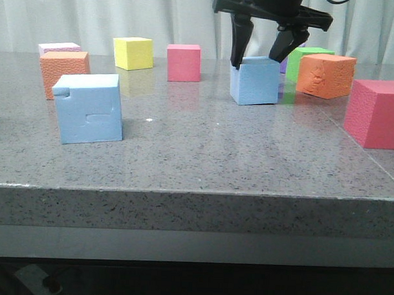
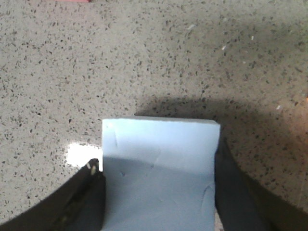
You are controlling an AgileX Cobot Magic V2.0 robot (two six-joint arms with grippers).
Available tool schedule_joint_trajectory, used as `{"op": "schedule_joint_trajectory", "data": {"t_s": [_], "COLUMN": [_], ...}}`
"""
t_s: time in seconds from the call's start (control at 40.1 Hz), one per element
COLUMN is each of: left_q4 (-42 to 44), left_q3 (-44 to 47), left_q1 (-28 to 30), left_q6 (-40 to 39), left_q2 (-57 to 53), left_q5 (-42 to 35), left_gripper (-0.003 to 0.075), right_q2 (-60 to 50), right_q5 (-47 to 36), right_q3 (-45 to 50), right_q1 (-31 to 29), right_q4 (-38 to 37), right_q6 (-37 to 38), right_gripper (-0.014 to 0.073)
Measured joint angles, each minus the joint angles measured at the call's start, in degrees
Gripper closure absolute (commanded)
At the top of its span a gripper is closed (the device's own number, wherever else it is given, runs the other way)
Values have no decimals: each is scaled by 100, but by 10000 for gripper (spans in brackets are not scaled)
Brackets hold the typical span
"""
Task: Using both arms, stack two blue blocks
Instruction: 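Close the right gripper on the light-blue cube and lift it, then carry the cube toward the robot, set it down, open the right gripper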
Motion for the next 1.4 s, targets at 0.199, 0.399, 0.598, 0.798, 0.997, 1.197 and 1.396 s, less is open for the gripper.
{"op": "schedule_joint_trajectory", "data": {"t_s": [0.199,0.399,0.598,0.798,0.997,1.197,1.396], "left_q4": [0,0,10,10,10,10,10], "left_q3": [0,0,0,0,0,0,0], "left_q1": [0,0,-47,-82,-90,-90,-90], "left_q6": [0,0,0,0,0,0,0], "left_q2": [0,0,0,0,0,0,0], "left_q5": [0,0,0,0,0,-7,-7], "left_gripper": [28,28,28,28,28,28,28], "right_q2": [-80,-507,-861,-982,-993,-993,-1086], "right_q5": [47,232,581,610,615,615,615], "right_q3": [0,0,0,0,0,57,789], "right_q1": [0,0,8,66,411,832,988], "right_q4": [0,0,277,727,820,841,852], "right_q6": [0,0,-28,-301,-384,-421,-421], "right_gripper": [193,193,193,193,193,193,193]}}
